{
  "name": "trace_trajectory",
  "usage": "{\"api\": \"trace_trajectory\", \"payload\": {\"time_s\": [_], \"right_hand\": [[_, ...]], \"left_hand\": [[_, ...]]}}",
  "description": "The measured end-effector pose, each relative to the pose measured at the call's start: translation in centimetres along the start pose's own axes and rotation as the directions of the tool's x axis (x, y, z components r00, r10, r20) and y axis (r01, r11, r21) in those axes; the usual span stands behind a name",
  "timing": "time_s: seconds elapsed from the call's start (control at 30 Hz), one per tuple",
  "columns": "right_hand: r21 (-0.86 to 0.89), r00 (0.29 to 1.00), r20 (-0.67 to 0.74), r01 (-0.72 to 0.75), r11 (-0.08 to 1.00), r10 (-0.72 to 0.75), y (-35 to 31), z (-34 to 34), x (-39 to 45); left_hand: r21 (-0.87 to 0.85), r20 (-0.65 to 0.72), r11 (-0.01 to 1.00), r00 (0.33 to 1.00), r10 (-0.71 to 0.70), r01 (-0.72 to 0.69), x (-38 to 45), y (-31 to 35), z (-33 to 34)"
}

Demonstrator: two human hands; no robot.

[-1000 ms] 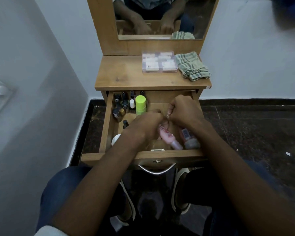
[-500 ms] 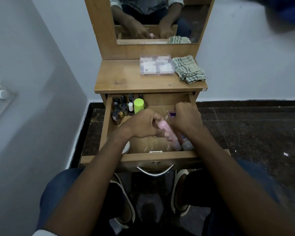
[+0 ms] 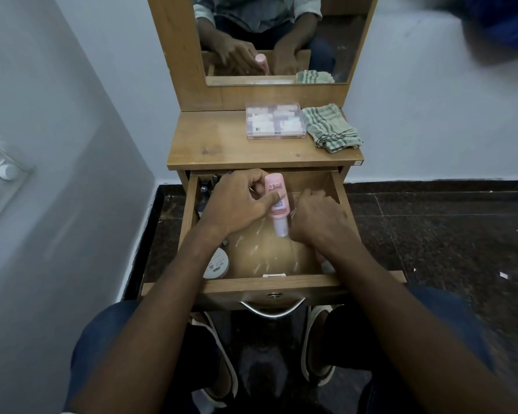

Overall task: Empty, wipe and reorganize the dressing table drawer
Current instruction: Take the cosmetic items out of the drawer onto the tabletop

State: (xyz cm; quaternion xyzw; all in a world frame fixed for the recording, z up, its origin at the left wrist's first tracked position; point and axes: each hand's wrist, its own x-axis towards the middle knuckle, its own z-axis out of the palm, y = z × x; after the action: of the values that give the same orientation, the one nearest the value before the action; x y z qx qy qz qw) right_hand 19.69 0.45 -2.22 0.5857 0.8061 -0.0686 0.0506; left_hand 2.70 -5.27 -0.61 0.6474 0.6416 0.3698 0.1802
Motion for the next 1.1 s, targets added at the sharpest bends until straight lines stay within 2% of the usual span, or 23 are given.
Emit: {"api": "trace_trajectory", "payload": {"time_s": [0.1, 0.17, 0.3, 0.4, 0.5, 0.6, 0.73, 0.8, 1.03, 1.1], "right_hand": [[0.154, 1.000, 0.002, -0.030, 0.988, 0.030, -0.1, -0.5, 0.1], [0.196, 1.000, -0.009, -0.011, 0.981, 0.013, 0.0, -0.8, 0.0], [0.423, 0.992, -0.122, 0.060, 0.904, -0.009, 1.1, -3.1, 0.4], [0.689, 0.972, -0.230, 0.136, 0.712, 0.038, 1.8, -5.5, 0.9], [0.852, 0.954, -0.238, 0.116, 0.511, 0.181, 1.7, -6.8, 1.4], [0.927, 0.927, -0.238, 0.128, 0.352, 0.290, 0.6, -7.8, 2.0], [0.980, 0.894, -0.170, 0.110, 0.165, 0.414, -0.4, -8.1, 2.9], [0.986, 0.882, -0.150, 0.100, 0.134, 0.447, -0.7, -7.8, 3.3], [0.994, 0.878, -0.100, 0.112, 0.003, 0.467, -1.2, -6.9, 3.8], [0.993, 0.882, -0.110, 0.117, 0.012, 0.458, -1.2, -6.6, 3.8]], "left_hand": [[-0.028, -0.068, 0.999, 0.998, 0.016, -0.018, 0.1, 0.2, -0.2], [-0.052, -0.089, 0.999, 0.996, 0.005, -0.009, 0.2, 0.2, -0.3], [-0.122, -0.186, 0.992, 0.981, -0.051, 0.029, 0.2, 0.5, -0.6], [-0.248, -0.271, 0.965, 0.951, -0.150, 0.081, 0.5, 0.9, -1.3], [-0.407, -0.334, 0.903, 0.897, -0.288, 0.138, 1.3, 1.5, -2.1], [-0.461, -0.424, 0.874, 0.827, -0.370, 0.155, 2.3, 2.3, -3.4], [-0.526, -0.517, 0.836, 0.723, -0.458, 0.153, 4.1, 2.2, -5.0], [-0.557, -0.536, 0.815, 0.681, -0.499, 0.159, 4.9, 1.7, -5.3], [-0.654, -0.529, 0.741, 0.608, -0.592, 0.153, 6.5, 0.7, -3.5], [-0.665, -0.550, 0.735, 0.579, -0.602, 0.132, 6.6, 0.8, -3.0]]}}
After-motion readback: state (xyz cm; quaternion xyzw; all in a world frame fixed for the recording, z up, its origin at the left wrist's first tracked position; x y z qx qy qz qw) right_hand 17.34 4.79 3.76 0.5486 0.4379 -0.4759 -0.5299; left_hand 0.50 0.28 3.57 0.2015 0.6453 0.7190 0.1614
